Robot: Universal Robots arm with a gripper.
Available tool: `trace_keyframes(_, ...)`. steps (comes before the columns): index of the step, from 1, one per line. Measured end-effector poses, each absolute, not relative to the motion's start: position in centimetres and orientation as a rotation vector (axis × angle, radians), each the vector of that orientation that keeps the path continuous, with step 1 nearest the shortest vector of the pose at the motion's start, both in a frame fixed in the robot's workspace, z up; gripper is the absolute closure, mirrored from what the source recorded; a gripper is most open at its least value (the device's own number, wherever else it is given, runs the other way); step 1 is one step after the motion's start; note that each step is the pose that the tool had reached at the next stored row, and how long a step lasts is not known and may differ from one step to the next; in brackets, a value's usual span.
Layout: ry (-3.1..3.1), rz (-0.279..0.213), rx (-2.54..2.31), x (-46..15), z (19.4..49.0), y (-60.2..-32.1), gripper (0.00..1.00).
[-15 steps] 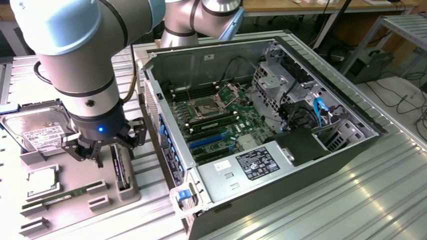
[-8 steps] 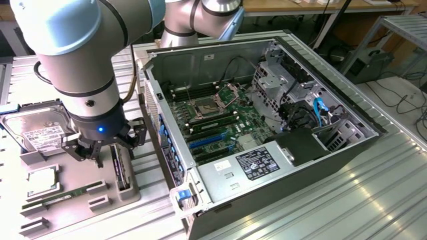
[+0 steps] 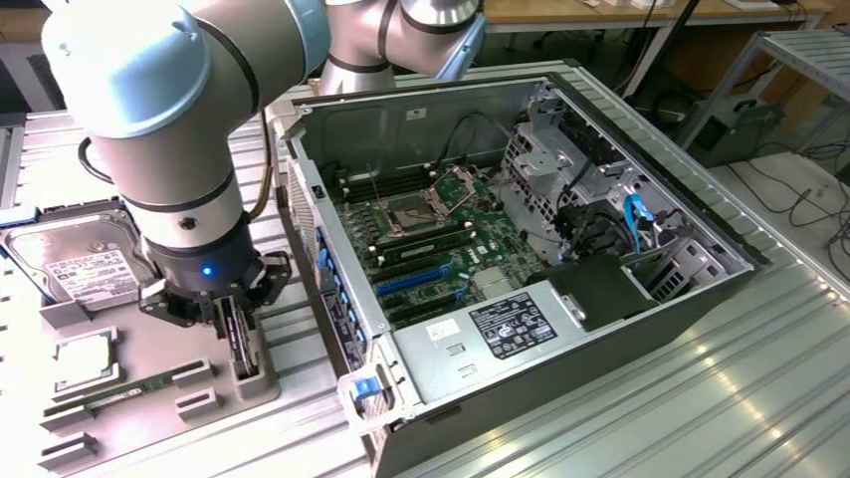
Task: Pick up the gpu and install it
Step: 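Pick up the gpu and move the gpu toward the slot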
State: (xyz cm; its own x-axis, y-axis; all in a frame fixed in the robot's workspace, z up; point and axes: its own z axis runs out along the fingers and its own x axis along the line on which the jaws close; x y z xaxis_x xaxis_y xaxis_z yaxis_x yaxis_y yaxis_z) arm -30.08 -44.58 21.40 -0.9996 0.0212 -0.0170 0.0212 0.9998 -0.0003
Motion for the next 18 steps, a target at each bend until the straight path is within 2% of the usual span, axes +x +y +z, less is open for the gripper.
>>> trace_keyframes(1, 3.125, -0.001, 0.033, -30.0, 21.4, -44.6, 0.72)
trace_keyframes(4, 3.124, -0.001, 0.033, -30.0, 22.1, -44.6, 0.72)
trace_keyframes(7, 3.124, -0.001, 0.033, -30.0, 26.9, -44.6, 0.72)
trace_keyframes(8, 3.124, -0.001, 0.033, -30.0, 27.2, -44.6, 0.72)
trace_keyframes(18, 3.124, -0.001, 0.033, -30.0, 28.2, -44.6, 0.72)
